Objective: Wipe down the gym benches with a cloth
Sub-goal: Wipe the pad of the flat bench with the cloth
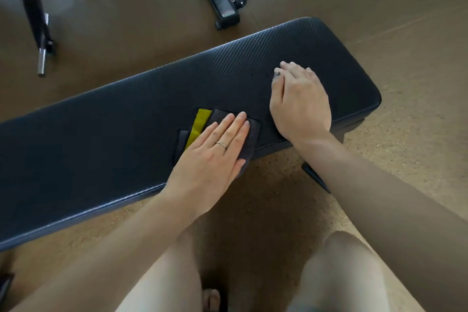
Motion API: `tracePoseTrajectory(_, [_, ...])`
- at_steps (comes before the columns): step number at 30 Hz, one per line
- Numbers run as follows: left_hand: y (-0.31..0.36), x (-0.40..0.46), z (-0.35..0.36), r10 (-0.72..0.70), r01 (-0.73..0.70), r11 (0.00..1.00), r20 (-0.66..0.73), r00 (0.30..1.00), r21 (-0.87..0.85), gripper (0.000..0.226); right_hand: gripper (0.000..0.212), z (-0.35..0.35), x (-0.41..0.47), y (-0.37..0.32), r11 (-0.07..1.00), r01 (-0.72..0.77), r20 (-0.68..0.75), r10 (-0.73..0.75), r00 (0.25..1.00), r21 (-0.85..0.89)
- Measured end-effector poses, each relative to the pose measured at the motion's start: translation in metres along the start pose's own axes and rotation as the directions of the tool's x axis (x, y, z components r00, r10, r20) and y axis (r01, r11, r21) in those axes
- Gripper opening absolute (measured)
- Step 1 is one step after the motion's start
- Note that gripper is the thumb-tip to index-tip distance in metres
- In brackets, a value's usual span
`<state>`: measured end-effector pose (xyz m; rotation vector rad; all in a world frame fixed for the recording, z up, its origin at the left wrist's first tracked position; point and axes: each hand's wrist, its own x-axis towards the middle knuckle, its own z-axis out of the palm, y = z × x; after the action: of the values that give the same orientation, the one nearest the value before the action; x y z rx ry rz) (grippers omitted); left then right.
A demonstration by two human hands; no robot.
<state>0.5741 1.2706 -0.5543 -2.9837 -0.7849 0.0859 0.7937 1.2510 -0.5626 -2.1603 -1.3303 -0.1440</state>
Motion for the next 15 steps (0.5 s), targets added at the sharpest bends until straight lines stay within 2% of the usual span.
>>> tracePoseTrajectory(4, [0.005,0.023,-0.006,0.085,-0.084,0.996,0.012,0.996,-0.035,0.062,0.049,-0.002,0.003,0.001,0.999,-0.035,0.053,0.033,0.998,0.032])
tracePoseTrajectory(7, [0.012,0.042,-0.009,0.141,-0.139,0.988,0.02,0.99,-0.069,0.065,0.054,-0.006,0.009,0.003,0.984,-0.111,0.119,0.094,0.988,0.14])
tracePoseTrajectory(10, [0.016,0.063,-0.014,0.2,-0.198,0.976,0.018,0.98,-0.086,0.065,0.046,-0.012,0.015,0.003,0.962,-0.17,0.183,0.131,0.974,0.214])
tracePoseTrajectory(15, [0.023,0.08,-0.018,0.237,-0.232,0.957,0.009,0.971,-0.174,0.063,0.044,-0.014,0.014,0.008,0.989,-0.121,0.189,0.104,0.977,0.085])
